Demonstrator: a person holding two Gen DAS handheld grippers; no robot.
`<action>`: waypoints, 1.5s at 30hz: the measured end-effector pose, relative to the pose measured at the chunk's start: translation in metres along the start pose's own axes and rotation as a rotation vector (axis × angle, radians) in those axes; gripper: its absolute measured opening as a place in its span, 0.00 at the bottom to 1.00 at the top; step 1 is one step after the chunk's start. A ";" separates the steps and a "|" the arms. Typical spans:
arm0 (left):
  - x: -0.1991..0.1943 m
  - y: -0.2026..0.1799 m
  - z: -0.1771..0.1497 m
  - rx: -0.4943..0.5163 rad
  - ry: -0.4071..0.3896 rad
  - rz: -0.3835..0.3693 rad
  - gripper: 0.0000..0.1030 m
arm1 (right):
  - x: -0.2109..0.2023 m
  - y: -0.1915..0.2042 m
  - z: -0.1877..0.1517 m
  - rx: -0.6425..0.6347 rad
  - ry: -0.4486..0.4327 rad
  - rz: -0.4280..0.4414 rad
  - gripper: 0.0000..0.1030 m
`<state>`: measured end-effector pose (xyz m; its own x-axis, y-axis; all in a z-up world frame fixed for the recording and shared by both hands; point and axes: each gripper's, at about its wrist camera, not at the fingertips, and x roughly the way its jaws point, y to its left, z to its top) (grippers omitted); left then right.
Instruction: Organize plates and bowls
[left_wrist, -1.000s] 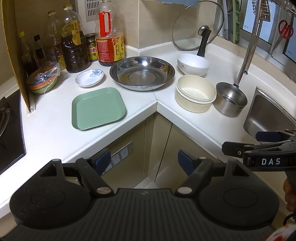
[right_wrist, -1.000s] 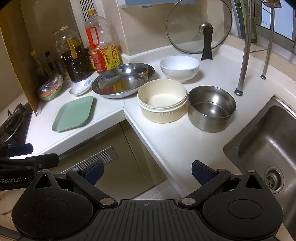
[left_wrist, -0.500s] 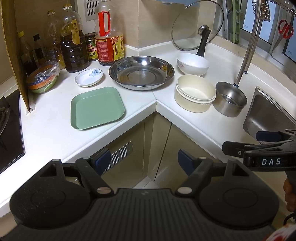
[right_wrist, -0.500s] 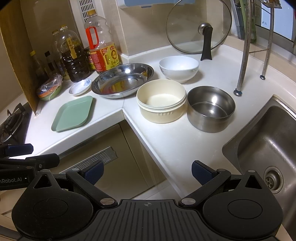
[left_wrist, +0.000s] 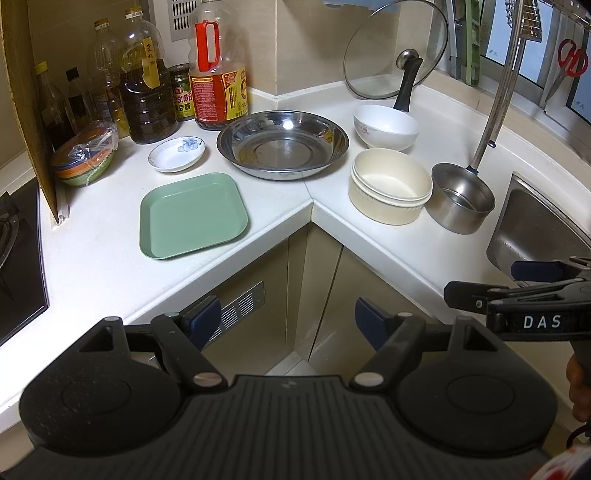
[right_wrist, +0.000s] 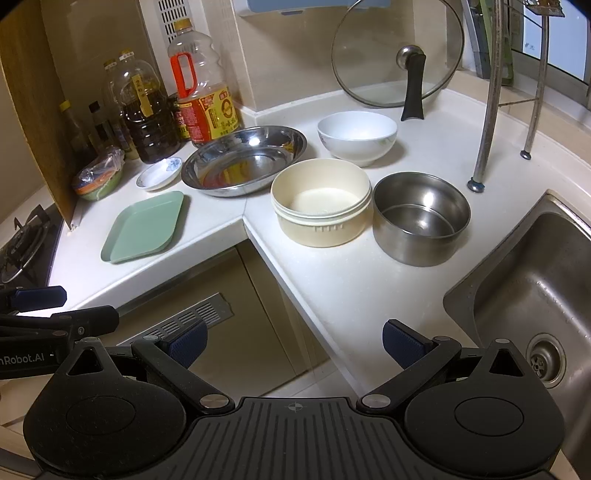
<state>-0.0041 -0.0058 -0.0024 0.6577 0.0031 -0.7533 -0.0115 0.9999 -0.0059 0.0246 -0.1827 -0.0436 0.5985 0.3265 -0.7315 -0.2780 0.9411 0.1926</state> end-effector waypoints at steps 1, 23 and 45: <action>0.000 0.000 0.000 0.000 -0.001 -0.001 0.76 | 0.000 0.000 0.000 -0.001 -0.001 0.000 0.98; 0.003 -0.001 0.001 0.001 0.002 0.000 0.76 | 0.003 -0.007 0.005 0.000 -0.001 0.000 0.98; 0.011 -0.005 0.008 -0.042 -0.006 0.039 0.76 | 0.009 -0.021 0.012 -0.022 -0.008 0.016 0.98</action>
<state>0.0095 -0.0109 -0.0053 0.6609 0.0421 -0.7493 -0.0683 0.9977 -0.0041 0.0450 -0.1984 -0.0459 0.6002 0.3422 -0.7230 -0.3040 0.9336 0.1895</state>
